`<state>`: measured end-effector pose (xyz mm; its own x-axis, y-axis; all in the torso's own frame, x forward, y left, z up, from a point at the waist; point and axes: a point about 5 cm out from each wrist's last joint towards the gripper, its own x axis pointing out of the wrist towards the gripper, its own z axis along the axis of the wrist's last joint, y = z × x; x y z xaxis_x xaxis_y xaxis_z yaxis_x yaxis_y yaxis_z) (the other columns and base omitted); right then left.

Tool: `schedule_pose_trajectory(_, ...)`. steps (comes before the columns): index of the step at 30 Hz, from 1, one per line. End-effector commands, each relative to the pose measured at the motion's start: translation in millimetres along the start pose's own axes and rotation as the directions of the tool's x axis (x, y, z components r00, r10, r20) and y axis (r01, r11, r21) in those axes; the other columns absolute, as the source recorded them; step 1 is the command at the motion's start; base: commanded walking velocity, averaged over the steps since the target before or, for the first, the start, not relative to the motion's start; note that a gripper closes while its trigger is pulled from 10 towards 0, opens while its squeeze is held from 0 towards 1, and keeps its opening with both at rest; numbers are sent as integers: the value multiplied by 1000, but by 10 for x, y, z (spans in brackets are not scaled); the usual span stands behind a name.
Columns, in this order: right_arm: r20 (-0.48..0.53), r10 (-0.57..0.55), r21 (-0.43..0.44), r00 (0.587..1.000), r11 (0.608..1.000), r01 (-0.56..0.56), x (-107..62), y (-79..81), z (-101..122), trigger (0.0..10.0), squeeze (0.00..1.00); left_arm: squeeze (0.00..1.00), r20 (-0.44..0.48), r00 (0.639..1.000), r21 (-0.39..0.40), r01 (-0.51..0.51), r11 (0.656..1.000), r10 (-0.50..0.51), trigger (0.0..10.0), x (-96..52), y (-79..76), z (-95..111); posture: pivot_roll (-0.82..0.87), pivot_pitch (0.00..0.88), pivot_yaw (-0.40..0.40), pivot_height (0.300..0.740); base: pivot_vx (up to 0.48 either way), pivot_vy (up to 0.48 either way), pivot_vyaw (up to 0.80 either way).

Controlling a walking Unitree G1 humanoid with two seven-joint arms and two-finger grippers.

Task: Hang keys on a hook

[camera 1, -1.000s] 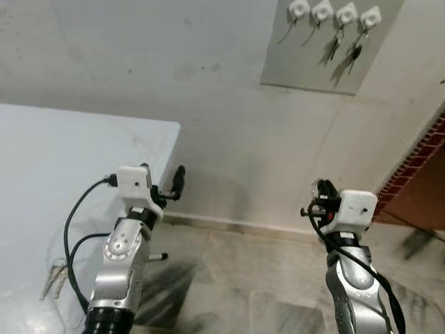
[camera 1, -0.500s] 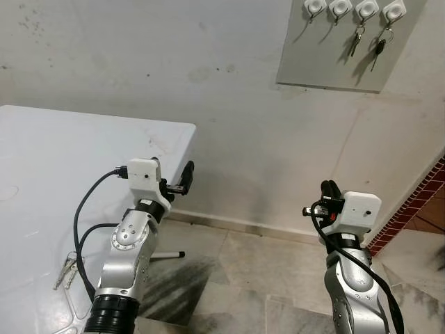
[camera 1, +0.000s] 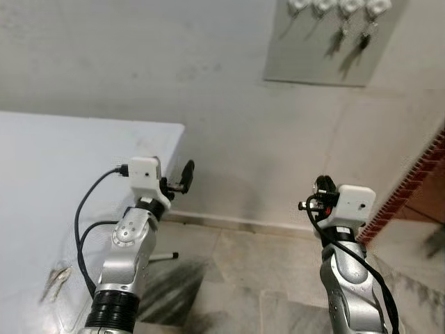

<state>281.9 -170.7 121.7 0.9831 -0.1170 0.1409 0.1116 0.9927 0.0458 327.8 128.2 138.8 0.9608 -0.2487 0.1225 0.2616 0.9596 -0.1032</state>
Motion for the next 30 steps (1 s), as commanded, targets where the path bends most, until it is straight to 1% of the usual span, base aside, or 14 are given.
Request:
schedule_pose_trajectory(1,22,27,6,999,1000,-27,22,80,42,10000,0,0,-5,1000,9,-26,1000,26,10000,-19,96,-11,-8,32,17,740,0,0,0)
schedule_pose_trajectory(5,46,37,4,998,999,-37,26,85,83,10000,0,0,-4,1000,2,-22,1000,22,10000,21,79,-12,-31,26,22,740,0,0,0)
schedule_pose_trajectory(8,56,26,-3,998,1000,-26,19,48,109,10000,0,0,-1,1000,-1,-4,1000,4,10000,58,29,-15,-58,19,26,740,0,0,0)
schedule_pose_trajectory(12,49,9,-13,999,1000,-8,15,-3,98,10000,0,0,8,1000,2,19,1000,-19,10000,80,-22,-17,-68,11,23,740,0,0,0)
schedule_pose_trajectory(16,36,-1,-13,999,1000,1,28,-16,87,10000,0,0,9,1000,1,22,1000,-22,10000,88,-29,-21,-68,5,23,740,0,0,0)
schedule_pose_trajectory(21,20,-8,-13,1000,1000,8,66,-18,76,10000,0,0,22,999,13,26,1000,-26,10000,109,-4,2,-60,0,16,740,0,0,-664)
schedule_pose_trajectory(22,22,-2,-15,1000,1000,3,78,-13,79,10000,0,0,27,999,39,23,999,-24,10000,113,5,12,-56,0,12,740,0,0,-731)
schedule_pose_trajectory(30,12,24,-26,1000,999,-23,103,-2,75,10000,0,0,36,999,49,13,999,-15,10000,90,17,-6,-39,0,-12,740,0,0,-727)
